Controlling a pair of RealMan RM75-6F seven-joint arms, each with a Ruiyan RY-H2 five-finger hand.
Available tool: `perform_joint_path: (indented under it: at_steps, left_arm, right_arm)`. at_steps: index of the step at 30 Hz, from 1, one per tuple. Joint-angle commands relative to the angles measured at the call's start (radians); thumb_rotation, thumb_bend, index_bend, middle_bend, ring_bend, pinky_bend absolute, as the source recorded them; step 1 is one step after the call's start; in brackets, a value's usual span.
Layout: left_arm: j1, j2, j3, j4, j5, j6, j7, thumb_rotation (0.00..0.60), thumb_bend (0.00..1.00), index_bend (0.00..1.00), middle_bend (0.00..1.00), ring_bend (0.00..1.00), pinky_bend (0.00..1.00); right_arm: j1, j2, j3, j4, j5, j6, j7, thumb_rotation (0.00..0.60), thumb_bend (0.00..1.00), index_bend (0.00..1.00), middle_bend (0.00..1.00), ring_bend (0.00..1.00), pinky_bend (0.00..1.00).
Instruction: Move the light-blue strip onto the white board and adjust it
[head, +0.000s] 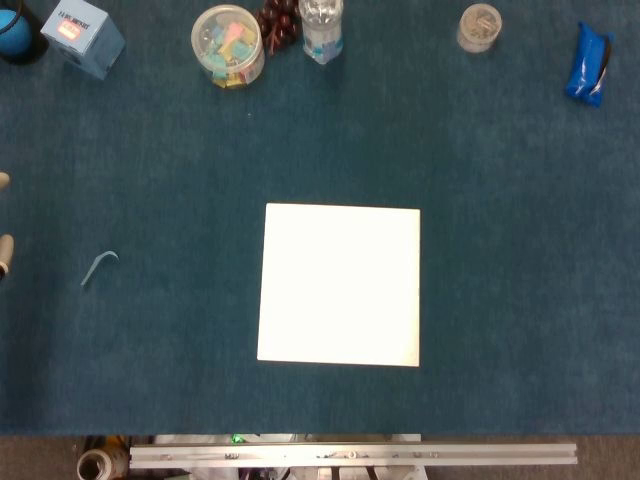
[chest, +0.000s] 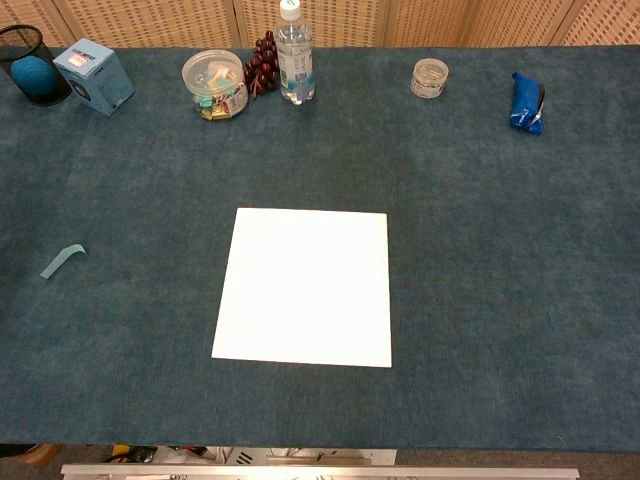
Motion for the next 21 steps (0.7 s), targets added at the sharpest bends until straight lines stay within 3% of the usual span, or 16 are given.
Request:
perform_joint_path:
  at_steps: [1, 8, 17, 21]
  left_arm:
    - [-0.002, 0.001, -0.001, -0.003, -0.002, -0.004, 0.003, 0.600, 0.32, 0.26, 0.27, 0.31, 0.25]
    - [-0.005, 0.018, 0.001, -0.012, -0.001, -0.013, 0.012, 0.600, 0.32, 0.26, 0.27, 0.31, 0.25]
    - [-0.041, 0.061, 0.008, -0.043, -0.012, -0.097, 0.025, 0.600, 0.32, 0.26, 0.29, 0.33, 0.26]
    - [-0.060, 0.076, 0.010, -0.060, -0.030, -0.144, 0.013, 0.600, 0.32, 0.26, 0.35, 0.37, 0.37]
  right_arm:
    - [0.002, 0.001, 0.001, 0.001, -0.001, -0.002, 0.000, 0.600, 0.09, 0.45, 0.63, 0.57, 0.57]
    - [0.015, 0.017, 0.021, 0.004, -0.009, 0.006, 0.004, 0.600, 0.09, 0.45, 0.63, 0.57, 0.57]
    - [0.040, 0.036, 0.055, -0.009, -0.005, 0.007, 0.001, 0.600, 0.09, 0.45, 0.63, 0.57, 0.57]
    - [0.052, 0.044, 0.064, -0.016, 0.000, -0.002, -0.005, 0.600, 0.09, 0.45, 0.63, 0.57, 0.57]
